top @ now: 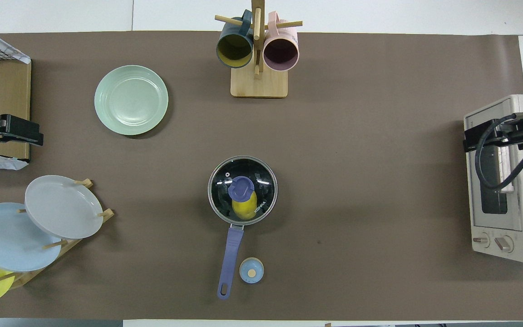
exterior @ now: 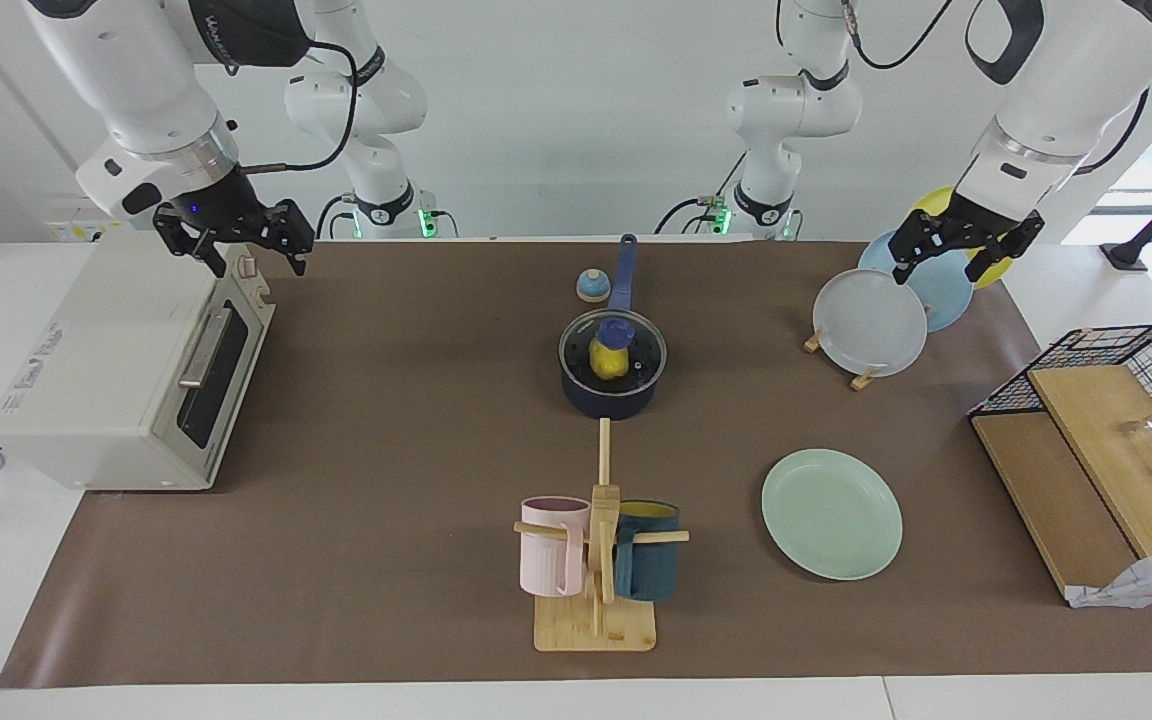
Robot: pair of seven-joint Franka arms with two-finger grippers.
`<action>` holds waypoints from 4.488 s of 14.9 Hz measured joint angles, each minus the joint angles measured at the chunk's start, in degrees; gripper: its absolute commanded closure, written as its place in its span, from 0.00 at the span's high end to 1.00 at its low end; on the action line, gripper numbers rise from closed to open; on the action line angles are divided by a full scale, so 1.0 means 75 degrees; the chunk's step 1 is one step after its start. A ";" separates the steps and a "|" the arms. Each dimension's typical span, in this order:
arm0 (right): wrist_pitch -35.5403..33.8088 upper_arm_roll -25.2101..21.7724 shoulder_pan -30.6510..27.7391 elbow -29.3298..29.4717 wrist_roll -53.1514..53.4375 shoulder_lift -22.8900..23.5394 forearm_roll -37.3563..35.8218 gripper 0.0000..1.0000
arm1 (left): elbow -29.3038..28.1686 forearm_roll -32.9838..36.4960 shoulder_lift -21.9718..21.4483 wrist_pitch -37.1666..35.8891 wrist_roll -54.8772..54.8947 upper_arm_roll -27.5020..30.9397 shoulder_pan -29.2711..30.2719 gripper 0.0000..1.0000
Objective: Transfer potato from pot to plate
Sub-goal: 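Reach the right gripper toward the purple knob of the pot lid, then grasp the lid knob with the right gripper and lift the lid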
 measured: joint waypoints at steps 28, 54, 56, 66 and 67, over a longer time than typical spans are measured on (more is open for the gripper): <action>0.1631 0.0187 0.3957 0.0672 0.3464 0.1208 0.0850 1.00 | 0.0000 0.0000 0.0000 0.0000 0.0000 0.0000 0.0000 1.00; 0.5060 0.0101 0.5445 -0.1249 0.3949 0.2515 -0.0103 0.77 | 0.0000 0.0000 0.0000 0.0000 0.0000 0.0000 0.0000 1.00; 0.5060 0.0104 0.5445 -0.1271 0.3948 0.2505 -0.0103 0.57 | 0.0000 0.0000 0.0000 0.0000 0.0000 0.0000 0.0000 1.00; 0.5020 0.0096 0.5420 -0.1135 0.3945 0.2445 -0.0089 0.34 | 0.0000 0.0000 0.0000 0.0000 0.0000 0.0000 0.0000 1.00; 0.4944 0.0095 0.5392 -0.1034 0.3945 0.2431 -0.0075 0.35 | 0.0000 0.0000 0.0000 0.0000 0.0000 0.0000 0.0000 1.00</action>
